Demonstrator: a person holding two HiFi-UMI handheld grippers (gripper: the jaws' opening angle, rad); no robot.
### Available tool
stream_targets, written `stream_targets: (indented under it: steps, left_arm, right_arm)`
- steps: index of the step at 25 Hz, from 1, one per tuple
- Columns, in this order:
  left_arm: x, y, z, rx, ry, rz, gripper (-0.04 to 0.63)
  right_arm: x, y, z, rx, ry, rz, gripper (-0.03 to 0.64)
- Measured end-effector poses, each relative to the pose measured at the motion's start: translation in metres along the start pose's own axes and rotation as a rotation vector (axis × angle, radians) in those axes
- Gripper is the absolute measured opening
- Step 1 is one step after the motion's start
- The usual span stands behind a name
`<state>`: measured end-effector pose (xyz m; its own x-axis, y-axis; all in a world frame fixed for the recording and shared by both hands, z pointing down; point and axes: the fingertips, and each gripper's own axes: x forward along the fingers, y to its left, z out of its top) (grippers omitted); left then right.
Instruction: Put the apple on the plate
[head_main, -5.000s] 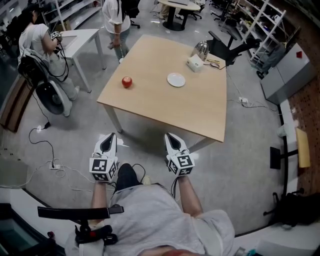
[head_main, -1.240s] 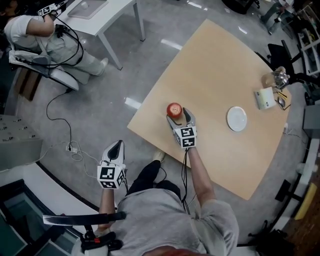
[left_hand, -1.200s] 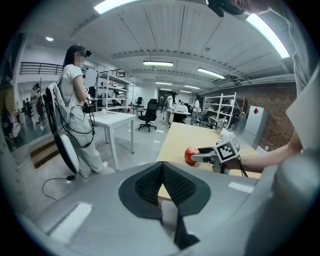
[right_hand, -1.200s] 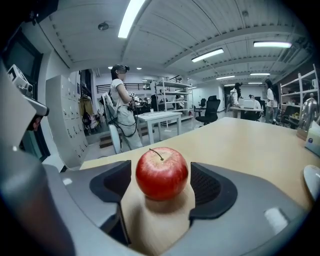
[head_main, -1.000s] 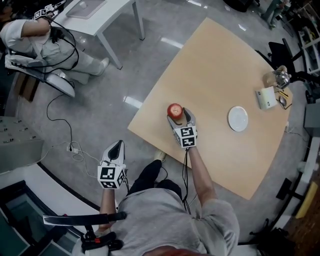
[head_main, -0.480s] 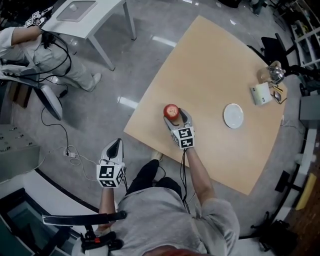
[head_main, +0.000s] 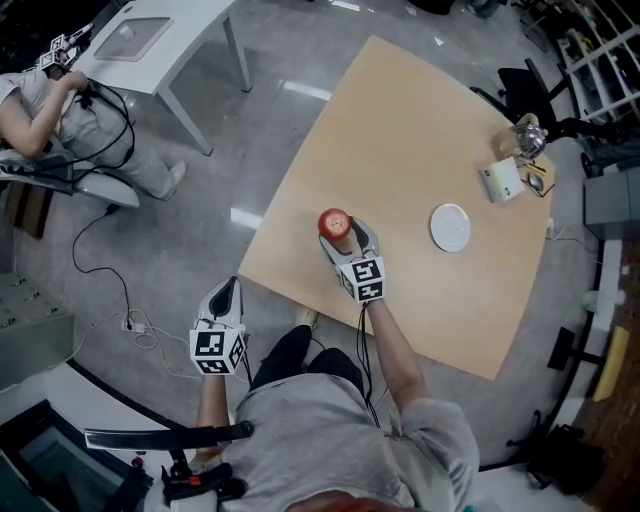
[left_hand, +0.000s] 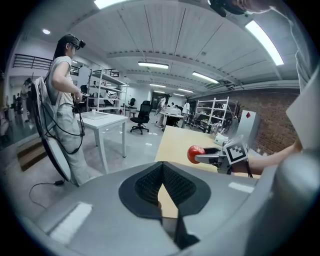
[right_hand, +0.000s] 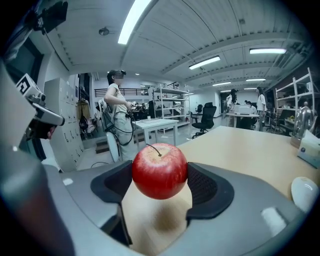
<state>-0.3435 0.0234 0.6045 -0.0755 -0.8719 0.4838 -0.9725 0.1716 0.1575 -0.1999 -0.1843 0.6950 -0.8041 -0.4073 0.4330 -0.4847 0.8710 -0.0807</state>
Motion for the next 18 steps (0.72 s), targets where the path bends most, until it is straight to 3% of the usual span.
stream_targets:
  steps: [18]
  left_arm:
    - [0.025, -0.047, 0.043, 0.087, -0.061, -0.169, 0.020]
  right_arm:
    - [-0.084, -0.017, 0.047, 0.038, -0.106, -0.140, 0.351]
